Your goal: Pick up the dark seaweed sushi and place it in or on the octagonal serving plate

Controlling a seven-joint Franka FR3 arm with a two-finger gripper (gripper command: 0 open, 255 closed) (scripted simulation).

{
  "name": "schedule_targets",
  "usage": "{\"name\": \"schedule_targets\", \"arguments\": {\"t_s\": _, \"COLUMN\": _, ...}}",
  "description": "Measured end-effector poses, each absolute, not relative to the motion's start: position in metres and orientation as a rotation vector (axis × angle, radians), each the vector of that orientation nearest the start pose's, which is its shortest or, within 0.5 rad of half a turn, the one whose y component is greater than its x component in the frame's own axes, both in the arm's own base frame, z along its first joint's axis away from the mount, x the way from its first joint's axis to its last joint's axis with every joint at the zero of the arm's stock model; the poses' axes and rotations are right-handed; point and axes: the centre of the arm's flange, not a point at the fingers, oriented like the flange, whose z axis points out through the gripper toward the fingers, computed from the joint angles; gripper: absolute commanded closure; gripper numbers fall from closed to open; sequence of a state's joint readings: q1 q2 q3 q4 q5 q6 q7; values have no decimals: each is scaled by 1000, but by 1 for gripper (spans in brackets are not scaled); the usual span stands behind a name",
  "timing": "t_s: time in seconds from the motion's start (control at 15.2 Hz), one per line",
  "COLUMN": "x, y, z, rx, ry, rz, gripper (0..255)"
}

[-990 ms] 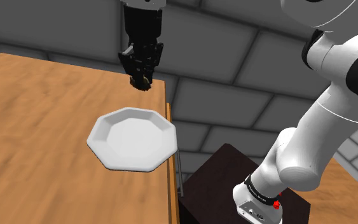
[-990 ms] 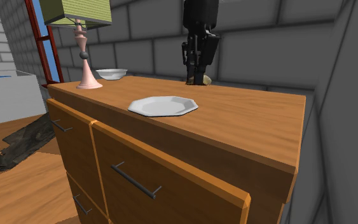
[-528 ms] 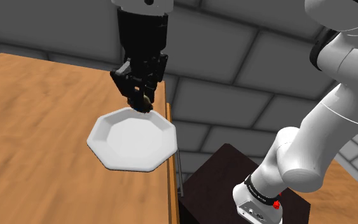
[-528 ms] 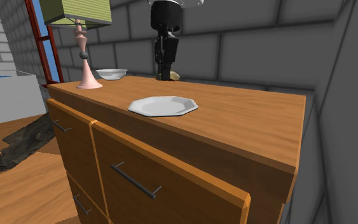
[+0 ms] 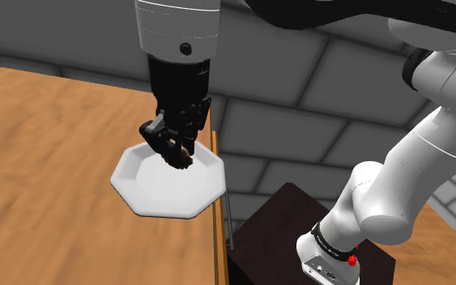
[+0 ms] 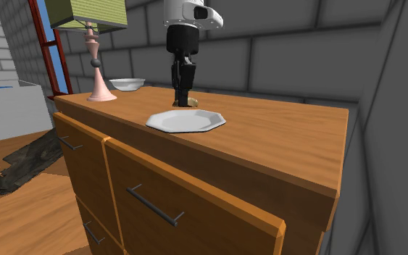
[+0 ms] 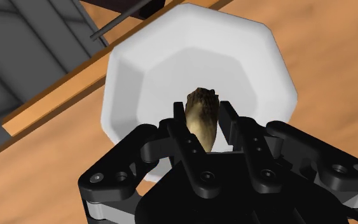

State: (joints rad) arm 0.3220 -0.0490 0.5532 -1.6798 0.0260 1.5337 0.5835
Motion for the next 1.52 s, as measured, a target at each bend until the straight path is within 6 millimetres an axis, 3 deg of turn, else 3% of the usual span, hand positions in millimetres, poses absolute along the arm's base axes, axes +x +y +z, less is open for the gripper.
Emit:
{"name": "schedule_targets", "arguments": {"t_s": 0.4, "x": 335, "y": 415, "z": 563, "rx": -3175, "ry": -462, "rz": 126, "gripper": 255}}
{"name": "schedule_targets", "arguments": {"t_s": 0.79, "x": 334, "y": 415, "z": 559, "rx": -3175, "ry": -462, "rz": 125, "gripper": 255}}
{"name": "schedule_targets", "arguments": {"t_s": 0.86, "x": 334, "y": 415, "z": 559, "rx": -3175, "ry": -462, "rz": 125, "gripper": 0}}
{"name": "schedule_targets", "arguments": {"t_s": 1.25, "x": 334, "y": 415, "z": 559, "rx": -3175, "ry": -462, "rz": 125, "gripper": 0}}
{"name": "schedule_targets", "arguments": {"t_s": 1.52, "x": 336, "y": 419, "z": 598, "rx": -3174, "ry": -463, "rz": 123, "gripper": 0}}
